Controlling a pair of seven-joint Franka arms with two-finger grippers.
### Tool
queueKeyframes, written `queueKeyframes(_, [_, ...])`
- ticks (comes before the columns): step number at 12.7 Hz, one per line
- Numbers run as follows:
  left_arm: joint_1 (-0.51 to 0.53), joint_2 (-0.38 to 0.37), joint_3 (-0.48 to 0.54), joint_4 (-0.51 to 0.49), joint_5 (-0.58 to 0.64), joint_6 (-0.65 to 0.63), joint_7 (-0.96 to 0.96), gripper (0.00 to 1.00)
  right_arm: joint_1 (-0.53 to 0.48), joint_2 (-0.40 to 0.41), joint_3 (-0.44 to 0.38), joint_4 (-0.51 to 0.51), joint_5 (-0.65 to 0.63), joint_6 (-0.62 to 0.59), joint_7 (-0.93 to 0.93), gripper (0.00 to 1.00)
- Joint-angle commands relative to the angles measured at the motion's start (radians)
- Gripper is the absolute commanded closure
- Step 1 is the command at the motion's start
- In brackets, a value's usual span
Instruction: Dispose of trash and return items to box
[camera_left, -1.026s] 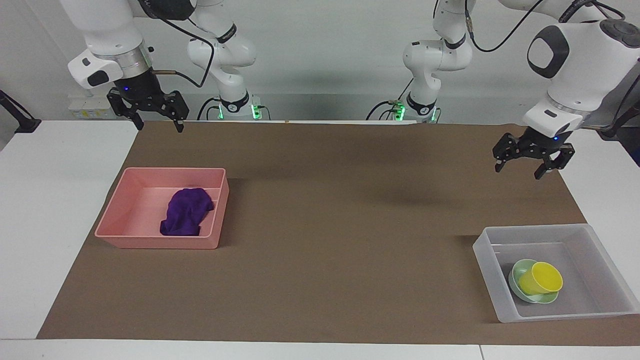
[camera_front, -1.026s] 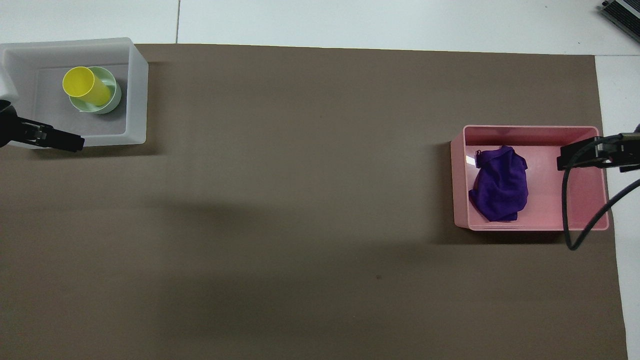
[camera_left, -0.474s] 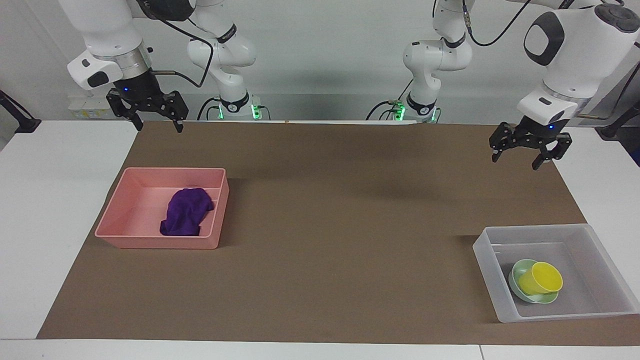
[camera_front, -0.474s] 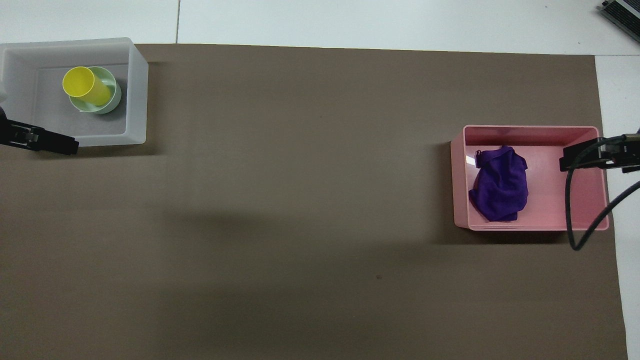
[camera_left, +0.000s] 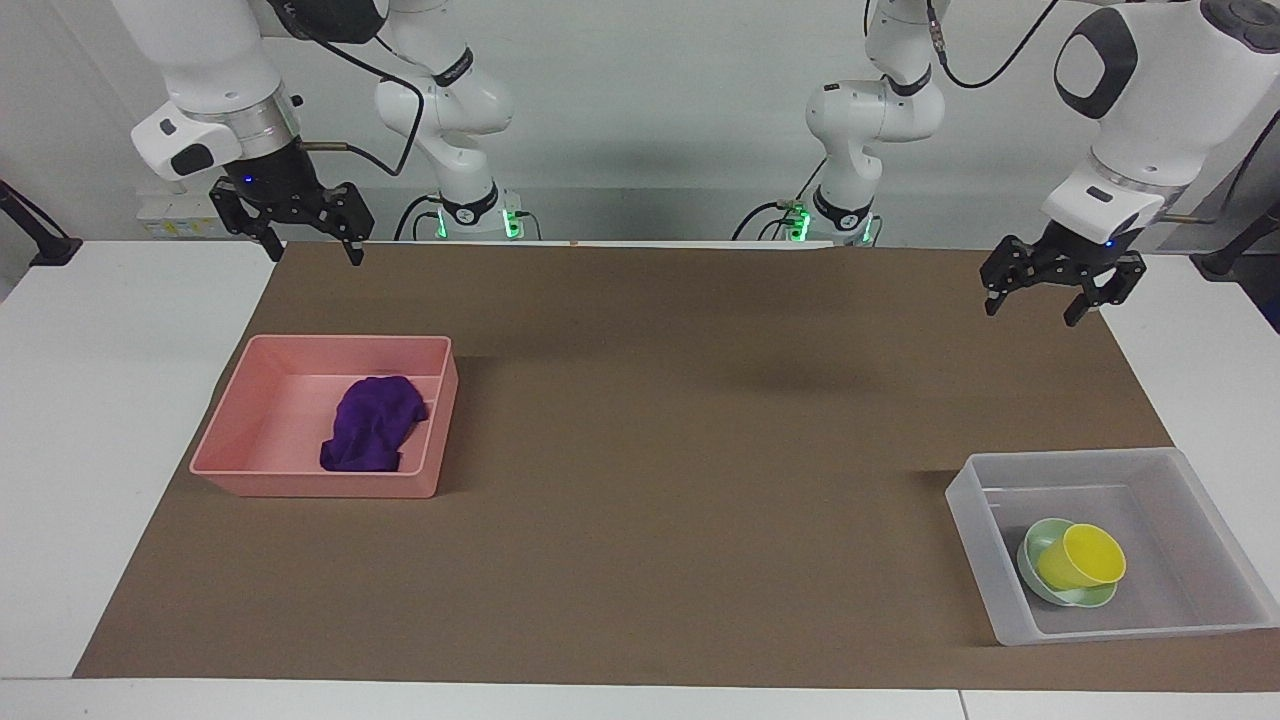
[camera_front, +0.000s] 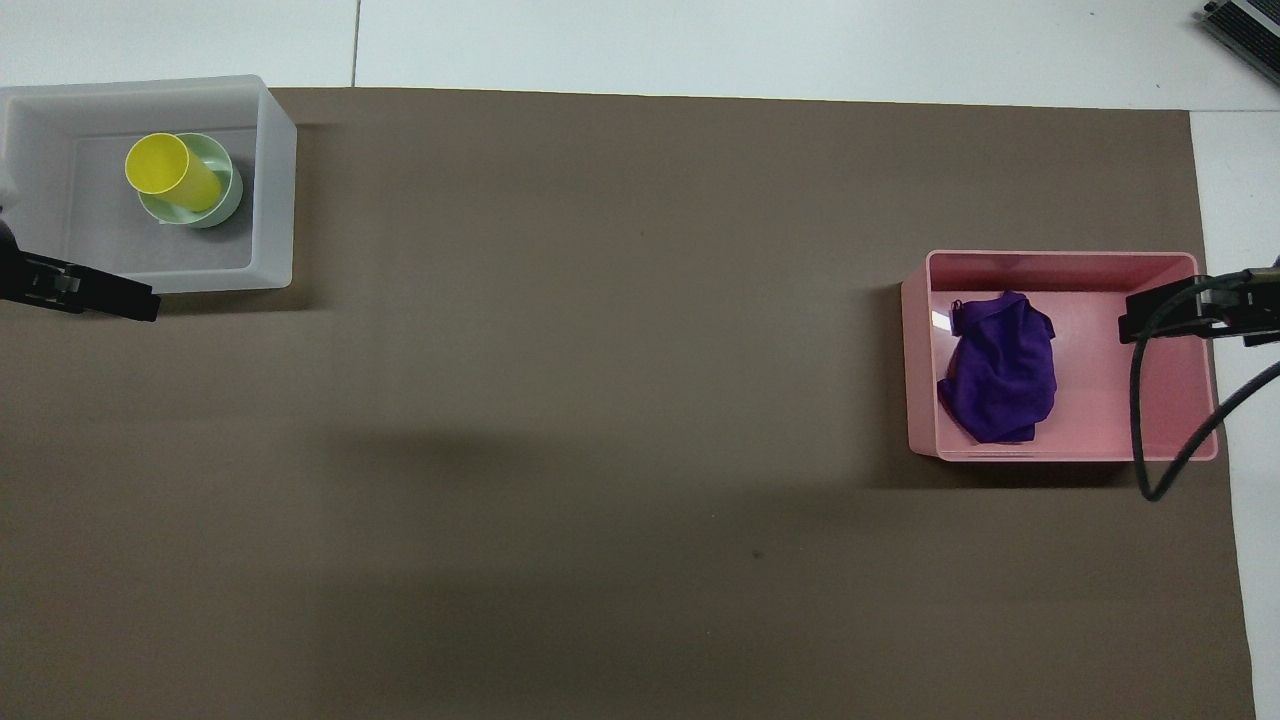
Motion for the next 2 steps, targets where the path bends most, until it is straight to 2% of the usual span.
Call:
queueKeyframes(1, [0.000, -0.010, -0.003, 0.005, 0.023, -0.022, -0.018, 0.00, -0.014, -0.031, 0.004, -0.048, 0.008, 0.023, -0.024, 0.00])
queueKeyframes(2, [-0.002, -0.010, -0.003, 0.005, 0.023, -0.022, -0.018, 0.00, -0.013, -0.036, 0.004, -0.057, 0.008, 0.026, -0.023, 0.00])
